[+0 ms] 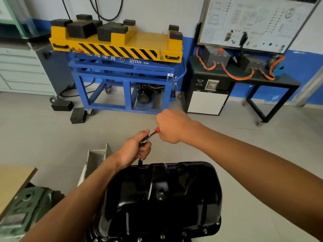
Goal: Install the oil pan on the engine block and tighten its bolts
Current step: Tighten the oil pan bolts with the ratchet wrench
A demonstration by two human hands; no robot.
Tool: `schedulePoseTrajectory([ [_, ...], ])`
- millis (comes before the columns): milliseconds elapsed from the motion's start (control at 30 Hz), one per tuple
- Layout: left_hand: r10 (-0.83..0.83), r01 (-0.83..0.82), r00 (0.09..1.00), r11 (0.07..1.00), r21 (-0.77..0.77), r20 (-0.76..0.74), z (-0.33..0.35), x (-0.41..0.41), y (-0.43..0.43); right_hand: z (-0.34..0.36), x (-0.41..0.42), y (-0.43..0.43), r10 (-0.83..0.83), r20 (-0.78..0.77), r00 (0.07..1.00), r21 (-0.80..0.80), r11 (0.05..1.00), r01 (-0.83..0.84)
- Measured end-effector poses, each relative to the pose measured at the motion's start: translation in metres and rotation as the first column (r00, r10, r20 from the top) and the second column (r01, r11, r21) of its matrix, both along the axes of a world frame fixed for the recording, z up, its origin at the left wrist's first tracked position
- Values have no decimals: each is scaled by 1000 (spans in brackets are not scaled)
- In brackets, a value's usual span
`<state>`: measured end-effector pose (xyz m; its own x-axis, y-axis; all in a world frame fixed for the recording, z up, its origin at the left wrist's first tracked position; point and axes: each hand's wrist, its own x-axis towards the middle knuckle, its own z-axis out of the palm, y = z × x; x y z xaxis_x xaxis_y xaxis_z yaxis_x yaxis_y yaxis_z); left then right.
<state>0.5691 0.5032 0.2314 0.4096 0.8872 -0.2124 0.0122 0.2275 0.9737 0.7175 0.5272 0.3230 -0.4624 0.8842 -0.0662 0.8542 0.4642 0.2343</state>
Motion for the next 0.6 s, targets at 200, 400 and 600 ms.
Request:
schedulePoseTrajectory([
  [200, 31, -31, 999, 999, -8, 14, -2, -3, 2, 28, 10, -37, 53, 120, 991, -375, 927, -4],
  [400, 128, -126, 991, 991, -54, 47, -10, -4, 6, 28, -16, -60, 124, -64, 990, -619, 773, -136],
  [600, 10, -10, 1000, 1000, 12, 7, -9, -5, 4, 34, -9, -34, 120, 98, 988, -619, 784, -34],
])
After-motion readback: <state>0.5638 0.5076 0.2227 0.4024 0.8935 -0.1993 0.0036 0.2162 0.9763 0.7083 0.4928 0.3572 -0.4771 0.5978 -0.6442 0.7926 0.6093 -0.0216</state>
